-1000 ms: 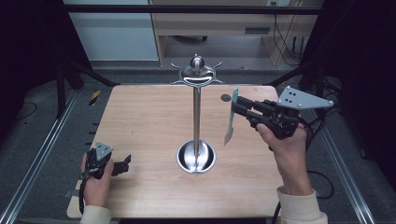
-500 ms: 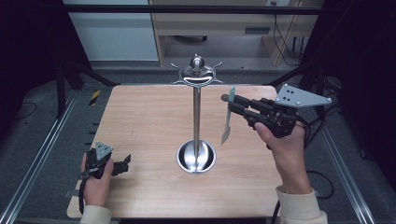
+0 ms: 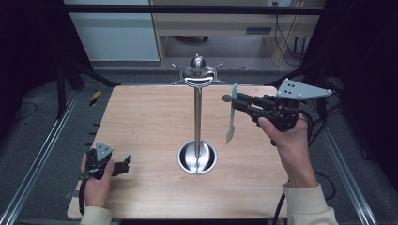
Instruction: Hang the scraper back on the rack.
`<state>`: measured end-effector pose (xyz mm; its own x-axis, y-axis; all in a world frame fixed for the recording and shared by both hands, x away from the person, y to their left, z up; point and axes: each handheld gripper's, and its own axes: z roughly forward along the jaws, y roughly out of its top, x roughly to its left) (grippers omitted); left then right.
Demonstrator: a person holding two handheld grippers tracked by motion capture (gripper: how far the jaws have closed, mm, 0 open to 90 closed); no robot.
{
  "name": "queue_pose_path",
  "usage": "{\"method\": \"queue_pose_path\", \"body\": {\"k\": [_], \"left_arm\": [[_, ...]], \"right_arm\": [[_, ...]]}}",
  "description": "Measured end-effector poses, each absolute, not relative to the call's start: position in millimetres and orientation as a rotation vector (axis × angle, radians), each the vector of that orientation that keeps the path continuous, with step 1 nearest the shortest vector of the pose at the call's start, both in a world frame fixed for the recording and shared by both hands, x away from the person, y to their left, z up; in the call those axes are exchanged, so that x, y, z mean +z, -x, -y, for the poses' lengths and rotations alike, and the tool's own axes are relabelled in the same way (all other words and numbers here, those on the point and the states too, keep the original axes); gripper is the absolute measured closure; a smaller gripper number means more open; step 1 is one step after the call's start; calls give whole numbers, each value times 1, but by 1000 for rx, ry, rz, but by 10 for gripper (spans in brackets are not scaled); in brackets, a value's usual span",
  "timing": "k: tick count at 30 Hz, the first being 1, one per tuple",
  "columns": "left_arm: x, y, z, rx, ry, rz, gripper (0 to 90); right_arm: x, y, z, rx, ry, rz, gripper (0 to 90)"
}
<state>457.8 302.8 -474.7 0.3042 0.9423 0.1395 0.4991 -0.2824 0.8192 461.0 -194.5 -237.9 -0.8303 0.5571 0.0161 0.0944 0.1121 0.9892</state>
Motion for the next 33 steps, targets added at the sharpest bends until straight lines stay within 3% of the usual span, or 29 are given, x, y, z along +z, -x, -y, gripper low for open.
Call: {"method": "queue_pose_path", "body": {"k": [33], "left_arm": [[-475, -459, -303, 841, -1915, -1275, 26]], "right_arm": [[-222, -465, 184, 1743, -603, -2089, 741]]}}
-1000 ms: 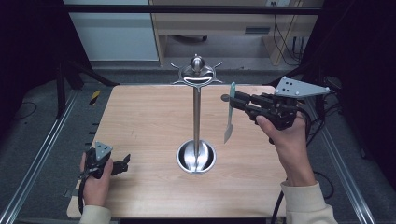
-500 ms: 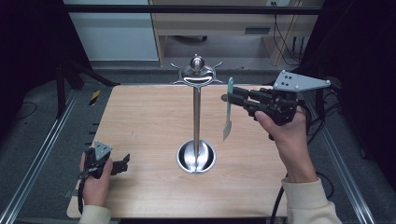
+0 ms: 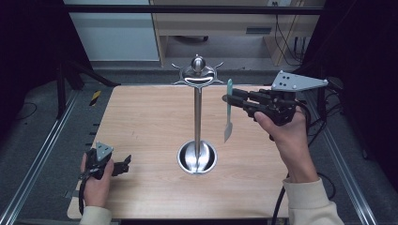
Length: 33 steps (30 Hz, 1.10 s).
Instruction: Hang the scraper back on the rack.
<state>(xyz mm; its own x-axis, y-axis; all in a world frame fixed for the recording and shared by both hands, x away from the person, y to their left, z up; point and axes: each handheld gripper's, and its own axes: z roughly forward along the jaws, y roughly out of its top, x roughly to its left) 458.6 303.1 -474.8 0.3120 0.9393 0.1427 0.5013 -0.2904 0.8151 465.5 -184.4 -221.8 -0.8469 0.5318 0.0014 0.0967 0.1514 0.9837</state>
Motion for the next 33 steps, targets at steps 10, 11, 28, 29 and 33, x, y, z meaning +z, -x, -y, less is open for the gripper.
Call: {"method": "queue_pose_path", "body": {"k": [10, 11, 28, 29, 33], "left_arm": [[-475, -459, -302, 839, -1920, -1275, 26], [-475, -459, -303, 838, -1921, -1275, 26], [-476, -459, -302, 836, -1921, -1273, 26], [-476, -459, -302, 836, -1921, -1274, 26], [-476, -459, -302, 836, -1917, -1274, 26]], "right_arm": [[-223, -468, 182, 1740, -606, -2098, 741], [-223, -468, 182, 1741, -606, -2098, 741], [-222, -471, 180, 1732, -600, -2123, 741], [-222, -471, 179, 1731, -599, -2123, 741], [-222, -472, 178, 1730, -598, -2126, 741]]}}
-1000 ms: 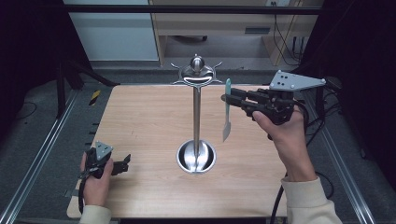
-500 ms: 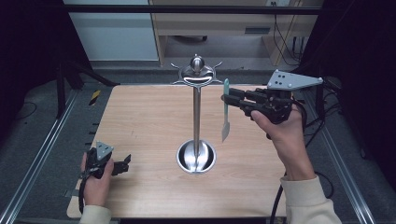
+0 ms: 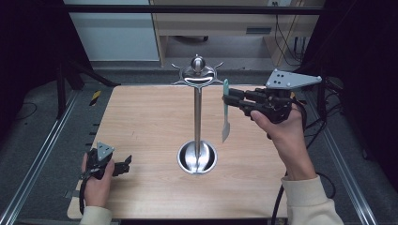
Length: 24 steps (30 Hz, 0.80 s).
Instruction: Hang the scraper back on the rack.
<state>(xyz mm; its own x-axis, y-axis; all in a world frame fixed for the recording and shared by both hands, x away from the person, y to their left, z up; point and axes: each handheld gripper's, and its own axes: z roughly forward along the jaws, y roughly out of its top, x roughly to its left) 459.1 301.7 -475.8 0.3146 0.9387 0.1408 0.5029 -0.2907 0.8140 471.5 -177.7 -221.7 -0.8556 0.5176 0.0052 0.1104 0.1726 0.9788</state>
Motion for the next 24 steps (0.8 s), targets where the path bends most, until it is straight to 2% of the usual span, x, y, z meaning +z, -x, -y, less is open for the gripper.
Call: {"method": "queue_pose_path", "body": {"k": [24], "left_arm": [[-476, -459, -301, 835, -1926, -1269, 26]], "right_arm": [[-226, -475, 172, 1727, -608, -2133, 741]]}}
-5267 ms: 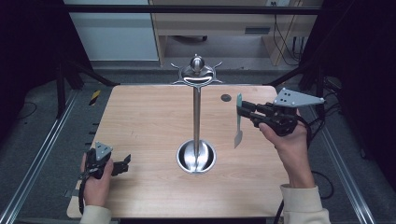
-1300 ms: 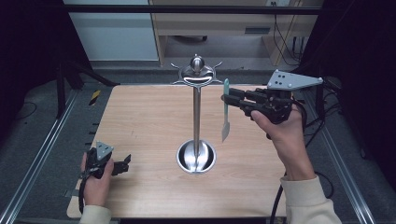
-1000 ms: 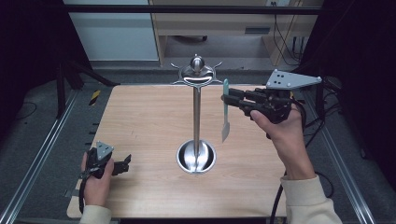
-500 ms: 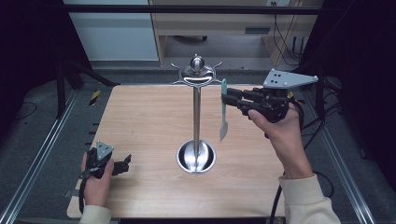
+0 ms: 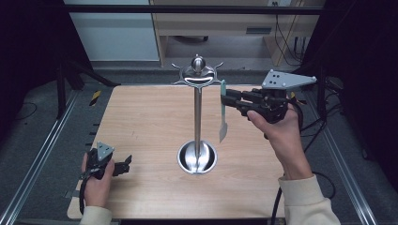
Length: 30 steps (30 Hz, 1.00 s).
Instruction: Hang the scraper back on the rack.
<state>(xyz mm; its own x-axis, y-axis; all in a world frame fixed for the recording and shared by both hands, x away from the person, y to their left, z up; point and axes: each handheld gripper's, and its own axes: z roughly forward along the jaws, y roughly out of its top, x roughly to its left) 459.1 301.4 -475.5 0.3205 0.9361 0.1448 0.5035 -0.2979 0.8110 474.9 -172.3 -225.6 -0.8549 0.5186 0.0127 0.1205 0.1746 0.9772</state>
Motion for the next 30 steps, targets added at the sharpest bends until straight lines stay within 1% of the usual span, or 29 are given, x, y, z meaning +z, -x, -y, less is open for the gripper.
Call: {"method": "queue_pose_path", "body": {"k": [20, 25, 30], "left_arm": [[-476, -459, -301, 834, -1919, -1270, 26], [-476, -459, -301, 833, -1922, -1269, 26], [-475, -459, -301, 834, -1920, -1269, 26]], "right_arm": [[-229, -475, 173, 1757, -617, -2109, 733], [-228, -474, 172, 1760, -609, -2105, 694], [-227, -472, 172, 1754, -606, -2105, 674]]}}
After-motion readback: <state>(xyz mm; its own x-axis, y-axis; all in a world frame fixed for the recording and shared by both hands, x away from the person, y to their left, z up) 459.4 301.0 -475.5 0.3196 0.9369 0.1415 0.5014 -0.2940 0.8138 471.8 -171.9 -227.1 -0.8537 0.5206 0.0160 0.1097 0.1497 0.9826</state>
